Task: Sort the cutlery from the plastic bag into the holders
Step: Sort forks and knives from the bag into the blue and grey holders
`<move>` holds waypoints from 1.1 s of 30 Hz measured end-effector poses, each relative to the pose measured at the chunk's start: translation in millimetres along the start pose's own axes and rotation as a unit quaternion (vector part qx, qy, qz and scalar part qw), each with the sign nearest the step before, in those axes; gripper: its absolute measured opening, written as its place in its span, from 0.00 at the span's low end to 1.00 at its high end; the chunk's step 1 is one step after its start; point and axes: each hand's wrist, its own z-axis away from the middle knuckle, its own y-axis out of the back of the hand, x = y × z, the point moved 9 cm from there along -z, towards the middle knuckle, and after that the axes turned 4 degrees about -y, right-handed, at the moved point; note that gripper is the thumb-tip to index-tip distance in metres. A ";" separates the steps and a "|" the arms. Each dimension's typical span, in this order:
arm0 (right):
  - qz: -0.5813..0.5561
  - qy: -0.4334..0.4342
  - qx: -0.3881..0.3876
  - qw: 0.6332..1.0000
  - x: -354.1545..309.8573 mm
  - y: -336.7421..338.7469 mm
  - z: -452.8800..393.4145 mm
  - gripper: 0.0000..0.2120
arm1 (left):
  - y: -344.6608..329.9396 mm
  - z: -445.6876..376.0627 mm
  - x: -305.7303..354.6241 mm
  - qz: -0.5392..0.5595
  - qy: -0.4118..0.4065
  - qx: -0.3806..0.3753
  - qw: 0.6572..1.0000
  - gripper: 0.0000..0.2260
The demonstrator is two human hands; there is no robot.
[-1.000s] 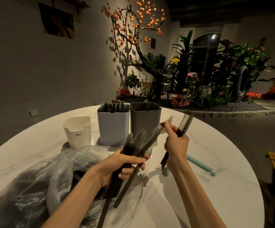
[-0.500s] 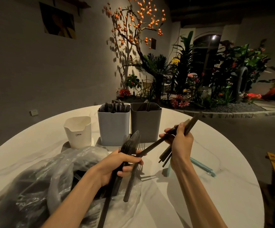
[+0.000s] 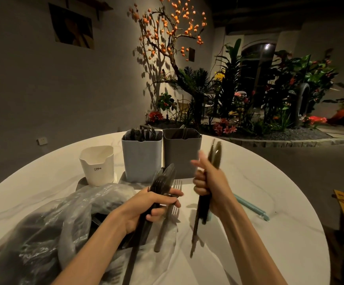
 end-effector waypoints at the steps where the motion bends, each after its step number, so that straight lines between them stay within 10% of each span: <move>1: 0.090 -0.020 -0.031 0.995 7.7 -10.3 2.4 0.14 | -1.0 0.5 0.2 -0.018 -0.001 -0.009 1.000 0.10; 5: 0.219 -0.054 -0.083 0.971 28.3 -30.4 6.9 0.16 | -1.8 2.7 -1.2 -0.072 0.013 -0.024 0.997 0.09; 20: -0.015 0.007 0.094 0.995 15.1 11.5 -7.3 0.13 | -8.3 6.1 8.4 -0.047 -0.026 -0.032 0.998 0.15; 26: 0.085 0.021 0.033 0.996 15.0 -2.1 -7.2 0.15 | -9.7 7.5 8.0 -0.079 -0.015 -0.033 0.996 0.14; 33: -0.070 0.099 0.205 0.971 -18.0 51.2 1.6 0.12 | 5.3 5.3 9.7 -0.065 -0.022 0.034 0.997 0.14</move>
